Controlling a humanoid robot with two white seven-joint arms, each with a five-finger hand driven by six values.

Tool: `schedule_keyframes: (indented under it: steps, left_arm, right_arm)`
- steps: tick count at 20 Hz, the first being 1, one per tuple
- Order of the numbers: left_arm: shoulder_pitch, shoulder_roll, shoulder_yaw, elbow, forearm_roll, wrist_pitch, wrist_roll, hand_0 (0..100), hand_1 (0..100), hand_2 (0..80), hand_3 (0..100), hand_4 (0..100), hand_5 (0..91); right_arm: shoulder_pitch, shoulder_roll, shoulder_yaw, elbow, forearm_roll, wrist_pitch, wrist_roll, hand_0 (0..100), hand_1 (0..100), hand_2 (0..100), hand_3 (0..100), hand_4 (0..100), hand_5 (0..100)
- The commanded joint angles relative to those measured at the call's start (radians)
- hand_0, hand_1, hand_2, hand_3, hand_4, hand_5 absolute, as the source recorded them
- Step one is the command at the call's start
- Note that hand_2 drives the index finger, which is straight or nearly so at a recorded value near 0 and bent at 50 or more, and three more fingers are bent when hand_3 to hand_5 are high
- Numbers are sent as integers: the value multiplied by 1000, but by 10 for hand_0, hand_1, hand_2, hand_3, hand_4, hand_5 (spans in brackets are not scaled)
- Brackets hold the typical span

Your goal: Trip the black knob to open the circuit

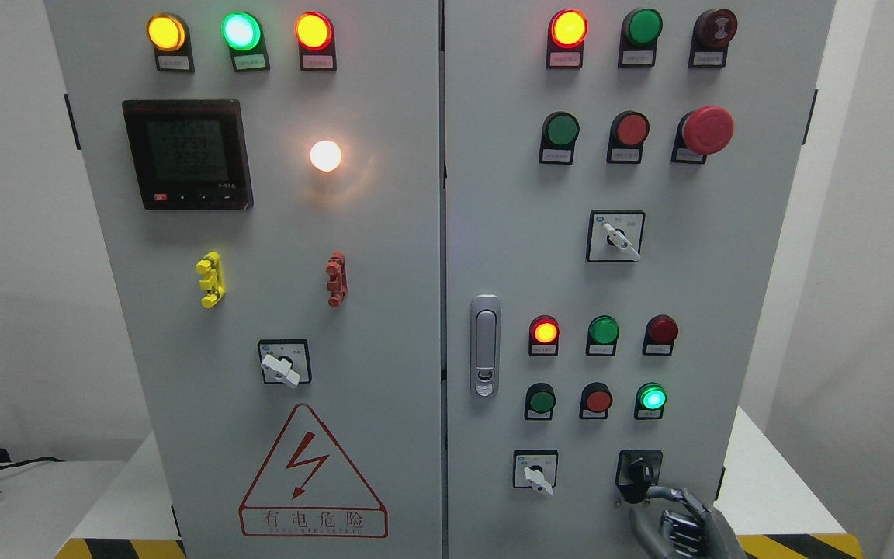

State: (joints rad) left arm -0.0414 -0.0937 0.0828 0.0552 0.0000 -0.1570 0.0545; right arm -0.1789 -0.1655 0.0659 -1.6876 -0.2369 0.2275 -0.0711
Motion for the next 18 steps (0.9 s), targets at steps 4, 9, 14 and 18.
schedule_keyframes:
  steps: [4, 9, 14, 18]
  left_arm:
    - [0, 0, 0, 0, -31, 1, 1, 120, 389, 0, 0, 0, 0]
    - [0, 0, 0, 0, -31, 1, 1, 120, 389, 0, 0, 0, 0]
    - [0, 0, 0, 0, -31, 1, 1, 120, 389, 0, 0, 0, 0]
    - [0, 0, 0, 0, -31, 1, 1, 120, 389, 0, 0, 0, 0]
  right_arm:
    - [10, -3, -31, 0, 1, 1, 7, 401, 810, 421, 1000, 998, 946]
    - [12, -5, -54, -4, -1, 1, 8, 401, 812, 427, 1000, 999, 946]
    - [33, -25, -86, -17, -7, -2, 37, 404, 814, 437, 1000, 1000, 946]
    - [76, -29, -130, -62, -12, -5, 59, 469, 822, 478, 1000, 1000, 944]
